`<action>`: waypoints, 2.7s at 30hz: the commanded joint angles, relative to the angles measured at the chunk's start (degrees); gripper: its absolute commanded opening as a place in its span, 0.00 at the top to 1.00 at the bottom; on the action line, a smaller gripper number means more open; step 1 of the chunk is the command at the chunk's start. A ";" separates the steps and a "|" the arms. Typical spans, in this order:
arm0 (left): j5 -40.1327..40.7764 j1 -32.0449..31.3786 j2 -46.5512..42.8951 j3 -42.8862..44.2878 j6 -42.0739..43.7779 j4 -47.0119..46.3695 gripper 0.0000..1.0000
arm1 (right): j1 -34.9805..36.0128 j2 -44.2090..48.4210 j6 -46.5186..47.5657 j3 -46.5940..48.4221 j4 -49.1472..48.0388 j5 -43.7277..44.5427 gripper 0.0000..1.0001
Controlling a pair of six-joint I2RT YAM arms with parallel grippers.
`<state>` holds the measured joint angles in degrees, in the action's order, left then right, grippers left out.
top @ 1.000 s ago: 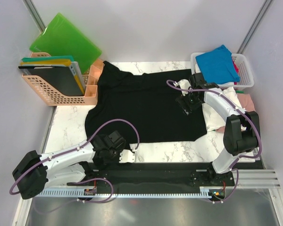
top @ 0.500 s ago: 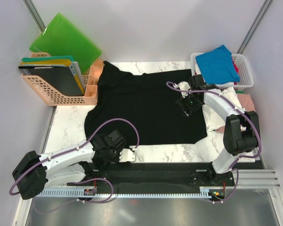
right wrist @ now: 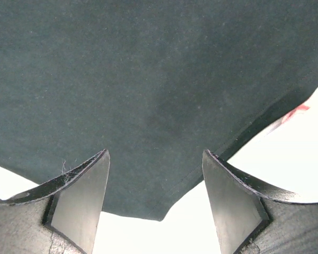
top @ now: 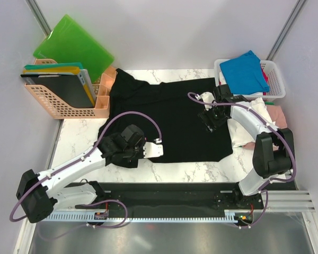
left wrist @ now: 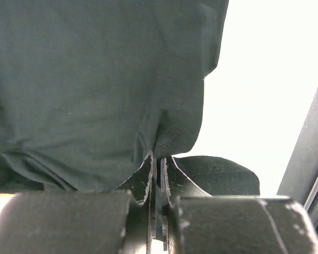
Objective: Fold and stack the t-shirts
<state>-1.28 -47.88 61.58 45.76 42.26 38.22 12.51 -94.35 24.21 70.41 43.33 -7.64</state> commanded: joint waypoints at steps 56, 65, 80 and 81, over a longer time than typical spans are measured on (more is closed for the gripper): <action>-29.22 6.59 -0.07 1.00 -1.12 21.73 0.00 | 0.06 10.50 -0.13 -12.67 0.18 -7.31 0.10; -30.10 1.03 7.76 -1.63 -3.41 14.44 0.00 | -0.03 9.71 -0.30 -13.37 -0.88 -7.39 0.10; -23.70 -0.20 16.37 -5.67 -4.46 5.12 0.39 | 0.06 8.65 -0.91 -14.08 -2.20 -8.88 0.11; -22.99 -0.20 18.81 -5.77 -4.55 3.81 0.45 | -0.03 8.65 -0.92 -14.07 -2.11 -8.97 0.11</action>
<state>-28.05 -47.77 76.82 41.06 38.83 47.05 12.51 -85.36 23.83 56.27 42.48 -14.98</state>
